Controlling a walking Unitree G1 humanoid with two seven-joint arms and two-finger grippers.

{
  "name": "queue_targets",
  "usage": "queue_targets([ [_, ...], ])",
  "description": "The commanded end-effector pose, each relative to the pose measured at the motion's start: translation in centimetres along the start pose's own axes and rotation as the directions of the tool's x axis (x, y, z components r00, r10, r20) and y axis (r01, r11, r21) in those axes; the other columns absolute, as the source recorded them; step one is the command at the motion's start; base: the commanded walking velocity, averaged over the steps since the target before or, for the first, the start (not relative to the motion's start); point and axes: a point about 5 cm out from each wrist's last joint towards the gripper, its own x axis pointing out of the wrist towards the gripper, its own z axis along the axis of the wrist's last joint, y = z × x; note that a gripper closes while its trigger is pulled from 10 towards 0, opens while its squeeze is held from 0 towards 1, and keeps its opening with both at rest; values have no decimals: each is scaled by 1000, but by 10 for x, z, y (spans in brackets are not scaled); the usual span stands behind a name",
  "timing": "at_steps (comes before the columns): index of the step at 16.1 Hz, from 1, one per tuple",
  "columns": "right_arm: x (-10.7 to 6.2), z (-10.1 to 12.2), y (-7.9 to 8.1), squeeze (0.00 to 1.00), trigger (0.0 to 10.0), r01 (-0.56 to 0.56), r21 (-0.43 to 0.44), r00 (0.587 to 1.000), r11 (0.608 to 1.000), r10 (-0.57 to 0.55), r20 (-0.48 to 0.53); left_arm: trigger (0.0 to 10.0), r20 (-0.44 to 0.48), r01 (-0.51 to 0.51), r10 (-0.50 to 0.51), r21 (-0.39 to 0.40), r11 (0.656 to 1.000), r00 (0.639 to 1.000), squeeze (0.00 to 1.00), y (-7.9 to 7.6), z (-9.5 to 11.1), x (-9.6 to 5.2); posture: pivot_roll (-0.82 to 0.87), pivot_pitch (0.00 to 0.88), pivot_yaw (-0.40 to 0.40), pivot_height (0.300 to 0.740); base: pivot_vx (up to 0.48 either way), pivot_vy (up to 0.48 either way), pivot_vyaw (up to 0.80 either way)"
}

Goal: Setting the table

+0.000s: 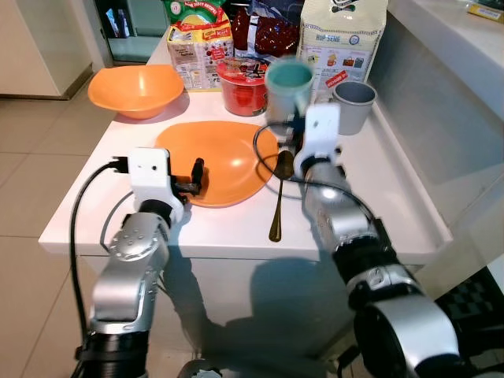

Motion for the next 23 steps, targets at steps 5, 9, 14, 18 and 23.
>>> queue_targets([
  [5, -11, -1, -10, 0, 10000, 16, -43, 999, 999, -15, 28, 10000, 14, 20, -20, 4, 1000, 1000, 0, -11, -3, 15, 209, 0, -74, 740, 0, 0, 0],
  [9, -24, 7, -17, 0, 10000, 45, -45, 997, 998, -42, 68, 10000, 13, 50, -51, 13, 999, 999, 0, -17, -5, 19, 190, 0, -67, 740, 0, 0, 0],
  [14, -24, 7, -17, 0, 10000, 45, -45, 997, 998, -42, 68, 10000, 13, 50, -51, 13, 999, 999, 0, -17, -5, 19, 190, 0, -67, 740, 0, 0, 0],
  [18, -24, 7, -17, 0, 10000, 45, -45, 997, 998, -42, 68, 10000, 13, 50, -51, 13, 999, 999, 0, -17, -5, 19, 190, 0, -67, 740, 0, 0, 0],
  [23, -24, 7, -17, 0, 10000, 45, -45, 997, 998, -42, 68, 10000, 13, 50, -51, 13, 999, 999, 0, -17, -5, 19, 190, 0, -67, 740, 0, 0, 0],
])
